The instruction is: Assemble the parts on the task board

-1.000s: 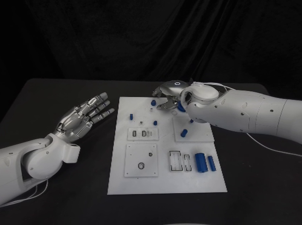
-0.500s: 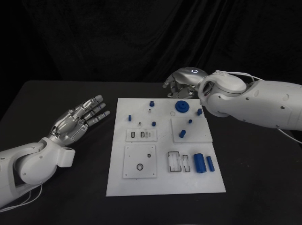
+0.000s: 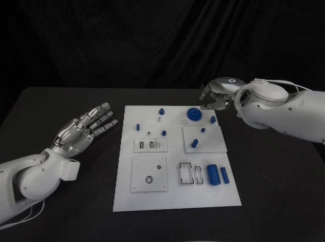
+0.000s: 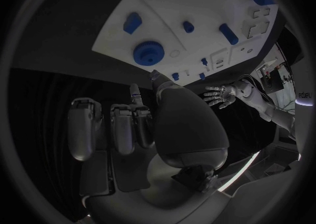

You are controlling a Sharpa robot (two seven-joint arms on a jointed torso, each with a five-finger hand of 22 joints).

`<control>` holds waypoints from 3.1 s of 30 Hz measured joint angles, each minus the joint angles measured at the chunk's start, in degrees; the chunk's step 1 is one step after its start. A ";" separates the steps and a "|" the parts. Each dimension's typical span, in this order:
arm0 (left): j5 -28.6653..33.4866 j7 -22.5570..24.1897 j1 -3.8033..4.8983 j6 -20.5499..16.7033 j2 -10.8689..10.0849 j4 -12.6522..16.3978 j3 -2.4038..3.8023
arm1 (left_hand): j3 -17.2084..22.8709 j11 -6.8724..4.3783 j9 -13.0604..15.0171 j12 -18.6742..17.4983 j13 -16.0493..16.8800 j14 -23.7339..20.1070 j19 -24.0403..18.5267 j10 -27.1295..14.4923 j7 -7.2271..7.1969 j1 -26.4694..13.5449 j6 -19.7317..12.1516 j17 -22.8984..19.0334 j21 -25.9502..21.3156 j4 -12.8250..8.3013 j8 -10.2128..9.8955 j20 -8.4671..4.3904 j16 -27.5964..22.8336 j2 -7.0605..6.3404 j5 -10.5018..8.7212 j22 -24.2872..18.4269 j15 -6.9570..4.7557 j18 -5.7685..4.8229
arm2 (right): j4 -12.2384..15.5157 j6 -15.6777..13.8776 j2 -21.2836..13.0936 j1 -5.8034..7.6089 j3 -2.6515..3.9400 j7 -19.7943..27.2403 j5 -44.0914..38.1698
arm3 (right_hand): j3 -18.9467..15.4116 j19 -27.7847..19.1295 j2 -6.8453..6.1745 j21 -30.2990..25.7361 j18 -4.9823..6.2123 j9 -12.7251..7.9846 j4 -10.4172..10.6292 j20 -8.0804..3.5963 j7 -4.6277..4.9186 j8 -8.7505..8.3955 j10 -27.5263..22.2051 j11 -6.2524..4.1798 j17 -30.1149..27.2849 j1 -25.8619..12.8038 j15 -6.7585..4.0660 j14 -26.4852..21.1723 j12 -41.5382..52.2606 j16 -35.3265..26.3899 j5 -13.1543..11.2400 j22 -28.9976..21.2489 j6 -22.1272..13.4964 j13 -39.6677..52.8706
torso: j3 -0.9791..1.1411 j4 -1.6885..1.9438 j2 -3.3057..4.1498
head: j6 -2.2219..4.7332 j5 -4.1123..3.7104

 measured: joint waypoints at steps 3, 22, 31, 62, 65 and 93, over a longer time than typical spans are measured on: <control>0.00 0.00 -0.02 0.01 0.07 -0.07 0.00 | 0.00 0.00 0.00 0.00 0.00 0.00 0.00 0.00 0.00 0.00 0.00 0.00 0.00 0.00 0.00 0.00 0.00 0.00 0.00 0.00 0.00 0.00 | -0.06 0.31 0.01 -0.63 -0.05 -0.64 0.00 | -0.45 0.08 0.10 1.40 0.00 0.04 0.45 -0.08 0.00 0.00 0.06 -0.29 0.00 -0.50 -0.40 0.00 0.00 0.00 0.00 0.00 0.00 0.00 | -0.03 0.01 0.06 | -0.05 0.07; 0.00 0.00 -0.25 0.13 0.24 -0.27 0.01 | 0.31 0.00 -0.01 -0.01 0.00 0.00 0.00 0.00 0.00 0.00 0.00 0.00 0.00 0.01 0.00 0.00 0.00 0.00 0.00 0.00 0.00 0.00 | -0.41 -0.92 1.35 -2.51 -0.02 -1.23 0.01 | -0.78 0.19 0.10 1.40 0.03 -0.21 0.12 -0.61 -0.91 -0.30 -0.03 -0.79 -0.01 -0.49 -0.83 -0.02 0.00 0.00 0.00 -0.01 -1.96 -0.02 | 0.00 0.17 0.12 | -0.23 -0.29; 0.00 0.00 -0.26 0.26 0.36 -0.34 0.01 | 0.31 0.00 -0.02 -0.01 0.00 0.00 0.00 0.00 0.00 0.00 0.00 0.00 0.00 0.01 0.00 0.00 0.00 0.00 0.00 0.00 0.00 -0.01 | -1.76 -1.71 2.77 -3.25 0.00 -1.23 0.02 | -0.78 0.19 0.19 1.40 0.04 -0.37 0.12 -0.61 -0.80 -0.57 -0.03 -0.79 -0.02 0.05 -0.83 -0.02 0.00 0.00 -0.42 -0.02 -2.89 -0.02 | -0.10 0.19 0.01 | -0.27 -0.30; 0.00 -0.05 -0.59 0.83 0.51 -0.77 0.01 | 0.48 0.00 -0.02 -0.02 0.00 0.00 0.00 0.00 0.00 0.00 0.00 0.00 0.00 -0.15 0.00 0.00 0.00 0.00 0.00 0.00 0.42 0.00 | -4.82 -2.89 5.84 -4.82 0.34 -0.80 0.02 | 0.15 0.10 1.19 -0.78 0.06 2.30 -3.50 -1.54 -0.03 5.62 0.06 -1.73 -0.03 2.41 -1.63 0.01 -0.01 -0.01 7.38 0.01 4.36 -0.03 | -0.04 0.10 0.08 | -0.33 0.27; 0.00 -0.06 -0.70 0.89 0.52 -0.85 0.01 | 0.47 0.00 -0.03 -0.02 0.00 0.00 0.00 0.00 0.00 0.00 0.00 0.00 0.00 -0.15 0.00 0.00 0.00 0.00 0.00 0.00 0.42 0.00 | -4.79 -3.21 5.82 -4.88 0.34 -0.61 0.07 | -0.05 0.10 1.38 -1.32 0.06 2.26 -3.94 -1.54 -0.04 5.62 0.06 -1.73 -0.04 3.72 -1.66 -0.02 -0.01 -0.01 9.98 0.01 4.35 -0.03 | -0.04 0.08 0.05 | -0.37 0.40; 0.00 -0.05 -1.40 1.01 -0.27 -0.49 0.01 | 0.78 0.00 -0.03 -0.02 0.00 0.00 0.00 0.00 0.00 -0.25 0.00 0.00 0.00 -0.15 0.00 0.00 0.00 0.25 0.00 0.00 0.41 0.00 | 5.05 -5.19 2.87 -2.41 0.05 -0.12 -1.99 | 0.79 0.10 1.84 -1.05 0.06 2.12 -5.56 -1.54 -0.78 5.67 0.06 -1.72 -0.04 4.83 -1.66 -0.02 -0.01 -0.01 10.60 -0.01 3.61 -0.04 | -0.10 0.07 0.02 | 0.05 1.16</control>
